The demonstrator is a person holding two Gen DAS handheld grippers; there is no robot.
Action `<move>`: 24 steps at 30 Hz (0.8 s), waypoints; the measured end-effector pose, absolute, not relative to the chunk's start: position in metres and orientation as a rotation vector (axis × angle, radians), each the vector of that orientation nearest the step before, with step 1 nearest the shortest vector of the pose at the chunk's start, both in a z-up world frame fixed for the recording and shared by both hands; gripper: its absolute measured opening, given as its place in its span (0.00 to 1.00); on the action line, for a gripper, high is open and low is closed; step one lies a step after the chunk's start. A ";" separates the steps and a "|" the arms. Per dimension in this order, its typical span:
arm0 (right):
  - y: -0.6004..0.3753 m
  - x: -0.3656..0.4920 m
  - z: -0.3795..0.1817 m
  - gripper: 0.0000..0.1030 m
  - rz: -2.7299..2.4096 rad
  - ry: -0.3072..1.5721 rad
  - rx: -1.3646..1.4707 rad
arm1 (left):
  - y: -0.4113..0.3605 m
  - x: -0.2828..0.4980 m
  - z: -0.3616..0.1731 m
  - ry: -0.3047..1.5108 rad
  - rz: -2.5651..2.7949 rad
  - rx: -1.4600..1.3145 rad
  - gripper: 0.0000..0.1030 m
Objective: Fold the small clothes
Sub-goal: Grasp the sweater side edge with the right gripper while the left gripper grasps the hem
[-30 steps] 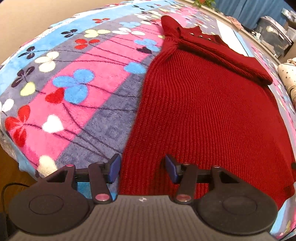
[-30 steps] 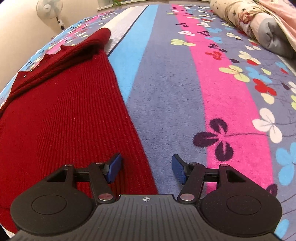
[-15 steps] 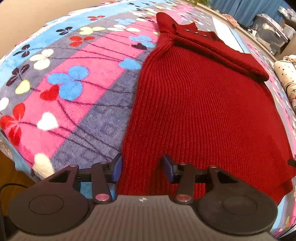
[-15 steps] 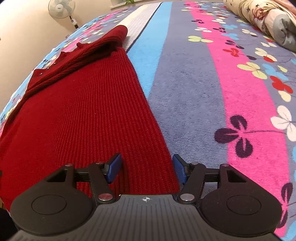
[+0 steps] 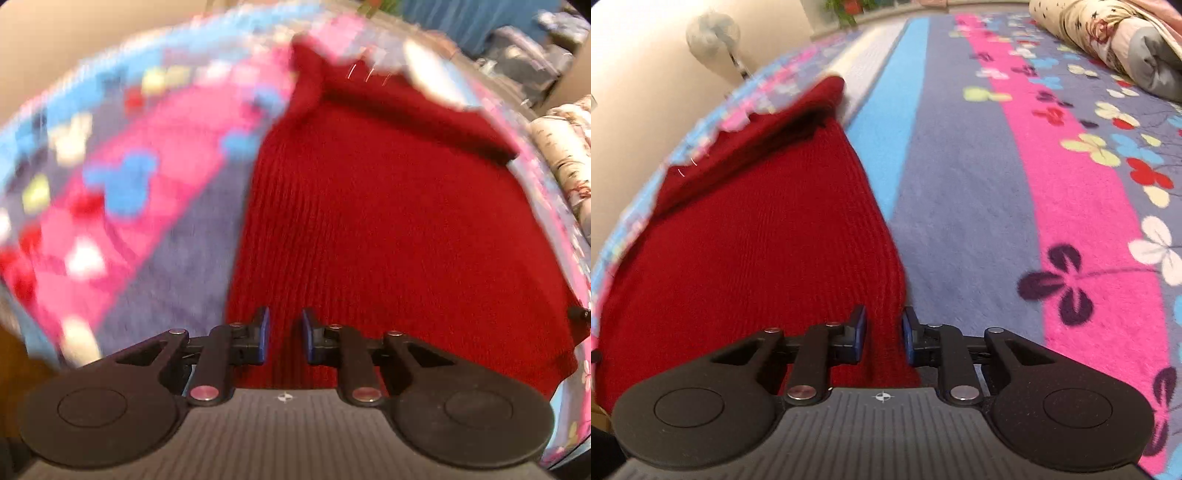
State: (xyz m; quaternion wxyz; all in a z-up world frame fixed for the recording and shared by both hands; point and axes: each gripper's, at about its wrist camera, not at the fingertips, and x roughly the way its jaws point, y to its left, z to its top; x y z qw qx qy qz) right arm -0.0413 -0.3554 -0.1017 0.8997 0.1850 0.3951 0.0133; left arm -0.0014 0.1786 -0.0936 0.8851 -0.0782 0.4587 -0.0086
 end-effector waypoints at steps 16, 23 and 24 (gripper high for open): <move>-0.352 -0.043 -0.091 0.15 0.057 0.774 0.379 | 0.176 -0.004 -0.083 0.881 -0.042 -0.148 0.05; -0.346 -0.039 -0.102 0.31 0.023 0.848 0.328 | 0.182 -0.002 -0.085 0.888 0.051 -0.124 0.35; -0.346 -0.039 -0.101 0.34 0.015 0.846 0.321 | 0.183 -0.002 -0.085 0.887 0.077 -0.114 0.47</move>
